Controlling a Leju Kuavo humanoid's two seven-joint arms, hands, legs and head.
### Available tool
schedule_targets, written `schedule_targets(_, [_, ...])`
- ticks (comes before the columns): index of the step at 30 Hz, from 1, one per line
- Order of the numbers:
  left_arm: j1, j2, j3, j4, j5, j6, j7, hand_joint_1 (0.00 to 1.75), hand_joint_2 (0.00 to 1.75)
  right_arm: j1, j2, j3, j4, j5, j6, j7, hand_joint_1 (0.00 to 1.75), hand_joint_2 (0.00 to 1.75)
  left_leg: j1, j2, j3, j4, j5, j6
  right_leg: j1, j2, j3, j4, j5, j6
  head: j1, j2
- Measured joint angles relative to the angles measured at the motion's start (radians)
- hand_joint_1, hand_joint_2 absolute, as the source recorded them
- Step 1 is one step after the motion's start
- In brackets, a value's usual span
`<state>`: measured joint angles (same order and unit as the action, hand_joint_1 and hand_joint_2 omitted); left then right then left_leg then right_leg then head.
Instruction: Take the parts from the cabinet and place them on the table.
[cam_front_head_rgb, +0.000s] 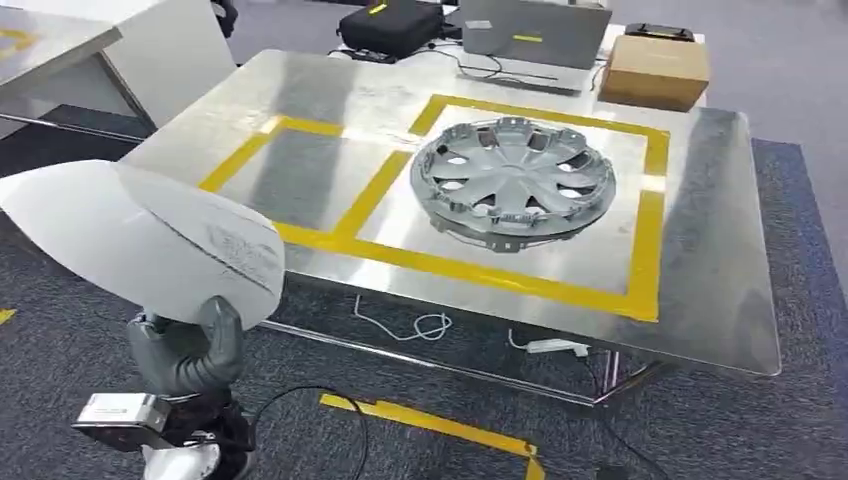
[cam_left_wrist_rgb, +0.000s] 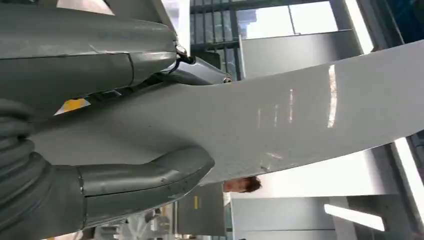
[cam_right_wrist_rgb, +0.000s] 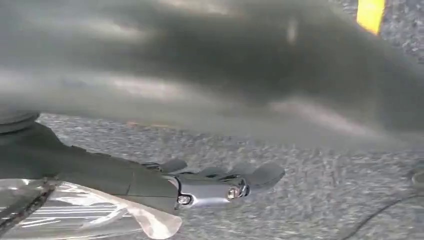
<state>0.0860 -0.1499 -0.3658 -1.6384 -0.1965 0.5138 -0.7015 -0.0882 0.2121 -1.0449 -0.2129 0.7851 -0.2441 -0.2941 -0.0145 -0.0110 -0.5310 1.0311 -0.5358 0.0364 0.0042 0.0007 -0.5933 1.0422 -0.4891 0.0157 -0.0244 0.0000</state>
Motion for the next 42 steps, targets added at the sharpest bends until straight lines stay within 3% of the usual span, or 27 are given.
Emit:
schedule_targets(3, [0.001, -0.001, 0.000, 0.000, 0.000, 0.000, 0.000, 1.75, 1.75, 0.002, 0.000, 0.000, 0.000, 0.000, -0.002, 0.000, 0.00, 0.00, 0.003, 0.002, -0.001, -0.010, -0.001, -0.010, 0.002, 0.003, 0.002, -0.013, -0.015, -0.010, 0.003, 0.000])
schedule_targets(4, [0.000, -0.001, 0.000, -0.001, 0.000, 0.000, 0.000, 1.75, 1.75, 0.001, 0.000, 0.000, 0.000, 0.001, -0.002, 0.000, 0.00, 0.00, 0.003, 0.002, 0.002, -0.005, -0.014, -0.018, -0.012, 0.002, 0.017, -0.029, -0.012, -0.016, 0.002, 0.000])
schedule_targets(5, [0.000, -0.001, 0.000, -0.001, 0.000, 0.000, 0.000, 1.75, 1.75, 0.002, 0.000, 0.000, 0.000, 0.001, -0.002, 0.000, 0.00, 0.00, 0.001, 0.003, -0.001, 0.015, -0.021, -0.023, -0.010, 0.002, 0.027, -0.034, -0.015, -0.020, 0.000, 0.000])
schedule_targets(6, [-0.003, 0.000, 0.000, -0.001, -0.002, 0.000, 0.000, 1.75, 1.75, 0.000, 0.000, 0.000, 0.000, 0.001, -0.001, 0.000, 0.00, 0.00, 0.005, 0.003, -0.032, 0.081, -0.049, -0.030, -0.011, 0.000, 0.038, -0.037, -0.019, -0.027, -0.005, 0.000])
schedule_targets(8, [0.000, 0.002, 0.000, -0.001, -0.001, 0.000, 0.000, 1.75, 1.75, -0.002, 0.000, 0.000, 0.000, 0.001, 0.000, 0.000, 0.00, 0.00, 0.015, 0.003, -0.125, 0.246, -0.106, -0.040, -0.011, 0.000, 0.051, -0.037, -0.032, -0.031, -0.004, 0.000])
schedule_targets(9, [0.001, 0.002, 0.000, -0.001, -0.001, 0.000, 0.000, 1.75, 1.75, -0.001, 0.000, 0.000, 0.000, 0.002, 0.000, 0.000, 0.00, 0.00, 0.019, 0.004, -0.164, 0.301, -0.112, -0.045, -0.011, 0.000, 0.058, -0.037, -0.038, -0.030, -0.003, 0.000])
schedule_targets(10, [0.002, 0.003, 0.000, -0.001, -0.001, 0.000, 0.000, 1.75, 1.75, 0.000, 0.000, 0.000, 0.000, 0.001, -0.001, 0.000, 0.00, 0.00, 0.023, 0.004, -0.178, 0.305, -0.088, -0.048, -0.013, 0.001, 0.067, -0.037, -0.044, -0.028, -0.003, 0.000])
schedule_targets(12, [0.001, 0.003, 0.000, -0.001, -0.001, 0.000, 0.000, 1.75, 1.75, 0.001, 0.000, 0.000, 0.000, 0.000, -0.001, -0.001, 0.00, 0.00, 0.029, 0.005, -0.147, 0.196, 0.013, -0.053, -0.016, 0.004, 0.089, -0.037, -0.059, -0.023, -0.003, 0.000])
schedule_targets(13, [0.000, 0.003, 0.000, -0.001, 0.002, 0.000, 0.000, 1.75, 1.75, 0.000, 0.000, 0.000, 0.000, -0.001, 0.001, -0.002, 0.00, 0.00, 0.032, 0.006, -0.112, 0.099, 0.077, -0.053, -0.018, 0.006, 0.105, -0.037, -0.070, -0.016, -0.003, 0.000])
schedule_targets(15, [-0.001, 0.004, 0.000, 0.000, 0.007, -0.001, 0.000, 1.75, 1.75, -0.002, 0.000, -0.001, 0.000, -0.005, 0.002, -0.003, 0.00, 0.00, 0.023, 0.006, -0.086, 0.049, 0.079, -0.051, -0.013, 0.008, 0.105, -0.034, -0.084, 0.000, -0.005, 0.000])
schedule_targets(16, [-0.005, 0.003, -0.001, 0.000, 0.008, -0.002, 0.000, 1.75, 1.75, -0.004, 0.000, -0.001, 0.000, -0.006, 0.002, -0.003, 0.00, 0.00, 0.024, 0.007, -0.078, 0.023, 0.058, -0.039, -0.014, 0.006, 0.103, -0.033, -0.082, 0.005, -0.007, 0.000])
schedule_targets(19, [-0.005, 0.002, 0.000, 0.000, 0.010, -0.002, 0.000, 1.75, 1.75, -0.007, 0.000, -0.001, 0.000, -0.006, 0.001, -0.003, 0.00, 0.00, 0.026, 0.004, -0.078, 0.011, 0.060, -0.025, -0.016, 0.004, 0.105, -0.043, -0.086, 0.021, -0.003, 0.000])
schedule_targets(21, [-0.008, -0.001, -0.002, 0.000, 0.018, -0.016, 0.000, 1.75, 1.75, -0.008, 0.000, -0.001, 0.000, -0.005, -0.001, -0.003, 0.00, 0.00, 0.027, 0.007, -0.066, 0.003, 0.059, -0.013, -0.017, 0.003, 0.069, 0.022, -0.123, 0.025, 0.002, 0.000])
schedule_targets(23, [-0.014, 0.000, -0.007, 0.005, -0.003, -0.030, 0.000, 1.75, 1.75, -0.009, 0.000, -0.001, 0.000, -0.003, 0.008, -0.002, 0.00, 0.00, 0.025, 0.010, -0.065, 0.003, 0.054, -0.005, -0.017, 0.003, -0.035, 0.202, -0.182, 0.027, 0.004, 0.000])
schedule_targets(24, [-0.023, 0.003, -0.011, 0.013, -0.029, -0.037, 0.000, 1.75, 1.75, -0.008, 0.000, -0.001, 0.000, -0.003, 0.018, -0.003, 0.00, 0.00, 0.024, 0.010, -0.064, 0.003, 0.052, -0.003, -0.017, 0.002, -0.081, 0.269, -0.194, 0.027, 0.003, 0.000])
schedule_targets(25, [-0.037, 0.006, -0.015, 0.025, -0.053, -0.045, 0.000, 1.75, 1.75, -0.006, 0.000, -0.001, 0.000, -0.003, 0.025, -0.003, 0.00, 0.00, 0.024, 0.008, -0.063, 0.003, 0.052, -0.002, -0.017, 0.003, -0.104, 0.287, -0.181, 0.027, 0.004, 0.000])
schedule_targets(26, [-0.056, 0.010, -0.019, 0.041, -0.079, -0.054, 0.000, 1.75, 1.75, -0.007, -0.001, -0.001, 0.000, -0.002, 0.031, -0.004, 0.00, 0.00, 0.023, 0.008, -0.059, 0.003, 0.050, -0.001, -0.017, 0.002, -0.104, 0.261, -0.143, 0.025, 0.004, 0.000])
schedule_targets(28, [-0.102, 0.018, -0.026, 0.067, -0.134, -0.069, 0.010, 1.75, 1.75, -0.016, -0.002, -0.001, 0.000, 0.004, 0.037, -0.003, 0.00, 0.00, 0.024, 0.009, -0.048, 0.003, 0.044, -0.004, -0.017, -0.004, -0.048, 0.102, -0.031, 0.020, 0.004, 0.000])
schedule_targets(29, [-0.127, 0.021, -0.031, 0.081, -0.164, -0.079, 0.018, 1.75, 1.75, -0.022, -0.002, -0.001, 0.000, 0.006, 0.040, 0.000, 0.00, 0.00, 0.023, 0.011, -0.044, 0.003, 0.041, -0.009, -0.015, -0.030, -0.015, 0.018, 0.006, 0.016, 0.005, 0.000])
schedule_targets(30, [-0.150, 0.025, -0.036, 0.094, -0.189, -0.088, 0.029, 1.75, 1.75, -0.029, -0.002, -0.001, 0.000, 0.006, 0.043, 0.001, 0.00, 0.00, 0.013, 0.015, -0.044, 0.007, 0.038, -0.015, -0.004, -0.059, -0.010, -0.002, -0.008, 0.017, 0.006, 0.000])
schedule_targets(31, [-0.167, 0.029, -0.041, 0.102, -0.211, -0.092, 0.041, 1.75, 1.75, -0.039, -0.002, 0.000, 0.000, 0.009, 0.044, 0.001, 0.00, 0.00, 0.013, 0.017, -0.049, 0.008, 0.036, -0.020, -0.006, -0.050, 0.002, -0.013, -0.012, 0.008, 0.007, 0.000])
schedule_targets(34, [-0.226, 0.044, -0.055, 0.139, -0.290, -0.093, 0.078, 1.75, 1.75, -0.039, -0.002, 0.003, 0.000, 0.019, 0.045, 0.019, 0.00, 0.00, 0.013, 0.044, -0.045, 0.007, 0.035, -0.029, -0.007, -0.023, -0.003, -0.015, -0.003, -0.004, 0.003, 0.000])
schedule_targets(35, [-0.246, 0.048, -0.058, 0.150, -0.298, -0.099, 0.090, 1.75, 1.75, -0.036, -0.002, 0.003, 0.000, 0.022, 0.041, 0.020, 0.00, 0.00, 0.015, 0.039, -0.044, 0.016, 0.023, -0.036, -0.012, -0.020, 0.001, -0.019, 0.000, -0.010, 0.002, 0.000])
schedule_targets(36, [-0.268, 0.053, -0.060, 0.164, -0.303, -0.109, 0.098, 1.75, 1.75, -0.036, -0.002, 0.004, 0.000, 0.023, 0.039, 0.017, 0.00, 0.00, 0.015, 0.028, -0.061, 0.056, -0.004, -0.041, -0.013, -0.015, 0.001, -0.019, 0.001, -0.016, -0.002, 0.000])
schedule_targets(39, [-0.305, 0.067, -0.061, 0.204, -0.310, -0.116, 0.110, 1.75, 1.75, -0.035, -0.002, 0.004, 0.000, 0.024, 0.038, 0.015, 0.00, 0.00, 0.017, 0.020, -0.168, 0.280, -0.101, -0.049, -0.012, 0.000, 0.001, -0.018, -0.001, -0.021, -0.001, 0.000])
schedule_targets(40, [-0.312, 0.071, -0.061, 0.214, -0.317, -0.116, 0.113, 1.75, 1.75, -0.034, -0.002, 0.004, 0.000, 0.025, 0.034, 0.016, 0.00, 0.00, 0.017, 0.019, -0.191, 0.320, -0.104, -0.048, -0.012, 0.005, 0.002, -0.018, -0.001, -0.021, -0.002, 0.000])
schedule_targets(42, [-0.333, 0.078, -0.062, 0.230, -0.340, -0.116, 0.120, 1.75, 1.75, -0.031, -0.002, 0.005, 0.000, 0.033, 0.028, 0.019, 0.00, 0.00, 0.017, 0.017, -0.171, 0.257, -0.039, -0.042, -0.011, 0.012, 0.005, -0.018, -0.002, -0.021, -0.002, 0.000])
